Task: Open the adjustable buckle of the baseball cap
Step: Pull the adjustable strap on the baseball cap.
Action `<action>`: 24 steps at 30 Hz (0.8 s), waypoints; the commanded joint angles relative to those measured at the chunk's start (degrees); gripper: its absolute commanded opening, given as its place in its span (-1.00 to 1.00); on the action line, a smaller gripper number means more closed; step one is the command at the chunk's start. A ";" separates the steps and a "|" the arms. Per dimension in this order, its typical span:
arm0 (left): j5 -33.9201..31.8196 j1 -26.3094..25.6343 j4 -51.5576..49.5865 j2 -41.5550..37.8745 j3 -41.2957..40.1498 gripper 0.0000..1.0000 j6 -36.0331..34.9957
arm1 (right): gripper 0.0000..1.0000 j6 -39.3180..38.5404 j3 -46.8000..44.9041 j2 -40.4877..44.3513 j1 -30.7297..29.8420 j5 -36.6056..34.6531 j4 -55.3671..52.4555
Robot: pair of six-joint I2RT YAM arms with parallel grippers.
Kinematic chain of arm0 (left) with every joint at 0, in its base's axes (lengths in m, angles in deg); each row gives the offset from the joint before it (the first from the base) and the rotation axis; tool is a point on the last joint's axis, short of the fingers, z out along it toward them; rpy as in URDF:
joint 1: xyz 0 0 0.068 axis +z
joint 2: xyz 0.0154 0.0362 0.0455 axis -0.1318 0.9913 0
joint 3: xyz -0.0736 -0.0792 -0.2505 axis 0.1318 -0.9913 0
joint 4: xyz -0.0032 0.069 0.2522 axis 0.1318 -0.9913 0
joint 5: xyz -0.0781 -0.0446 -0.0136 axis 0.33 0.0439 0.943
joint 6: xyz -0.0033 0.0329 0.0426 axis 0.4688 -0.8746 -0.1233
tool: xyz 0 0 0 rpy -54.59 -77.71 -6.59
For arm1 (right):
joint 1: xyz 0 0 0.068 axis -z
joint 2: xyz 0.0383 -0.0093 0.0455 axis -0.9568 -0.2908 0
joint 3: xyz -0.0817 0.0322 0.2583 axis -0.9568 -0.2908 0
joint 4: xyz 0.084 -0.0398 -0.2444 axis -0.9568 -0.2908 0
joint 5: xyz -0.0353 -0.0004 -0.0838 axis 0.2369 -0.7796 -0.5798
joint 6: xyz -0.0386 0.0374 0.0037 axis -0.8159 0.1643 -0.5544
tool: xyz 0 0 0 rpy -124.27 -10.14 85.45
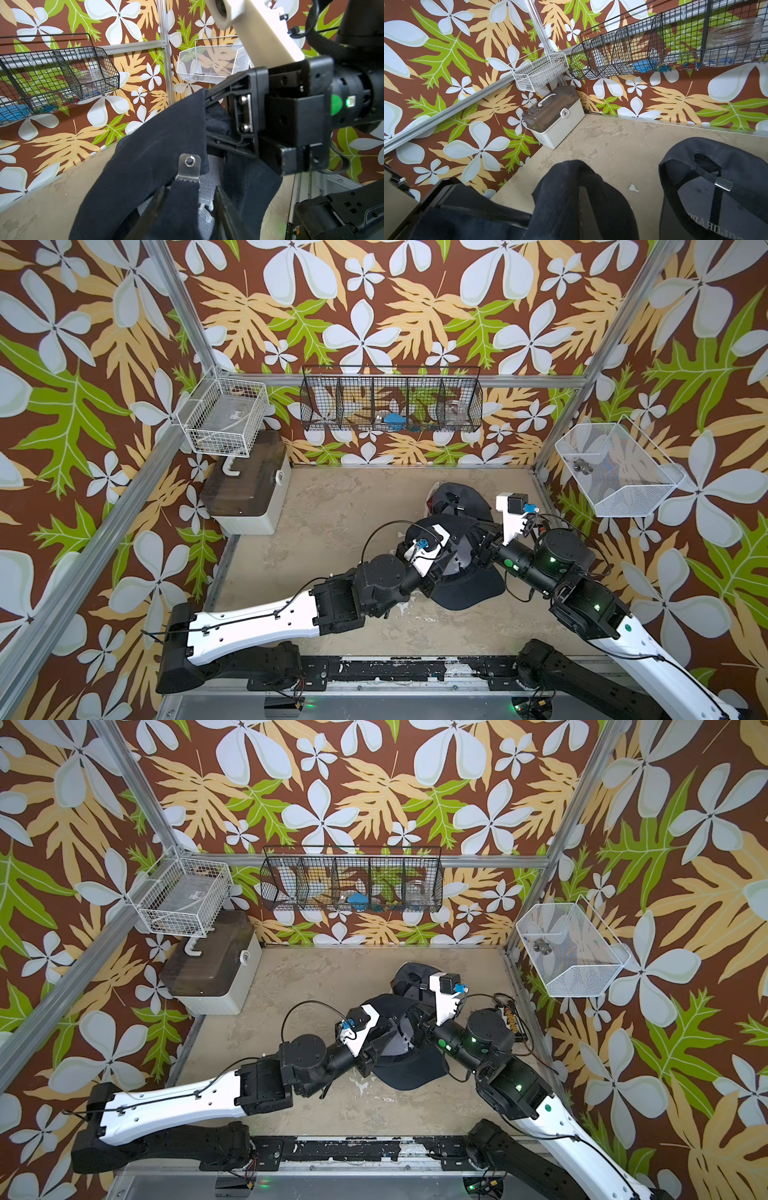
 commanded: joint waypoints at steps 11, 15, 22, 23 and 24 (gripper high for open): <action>0.59 -0.03 1.18 1.64 1.21 -0.42 -0.76 | -1.00 0.51 -0.33 0.88 -0.05 0.92 2.78; 0.65 0.02 0.85 1.90 1.19 -0.42 -0.50 | -1.00 0.45 -0.18 1.01 -0.05 0.71 2.80; 0.51 0.06 0.62 1.91 1.04 -0.43 -0.50 | -1.00 0.36 -0.06 1.10 -0.05 0.92 2.72; 0.55 0.06 0.59 1.91 1.12 -0.45 -0.50 | -1.00 0.42 0.00 1.10 -0.05 0.94 2.68; 0.65 0.06 0.60 1.91 1.20 -0.47 -0.57 | -1.00 0.39 0.05 1.10 -0.04 0.94 2.68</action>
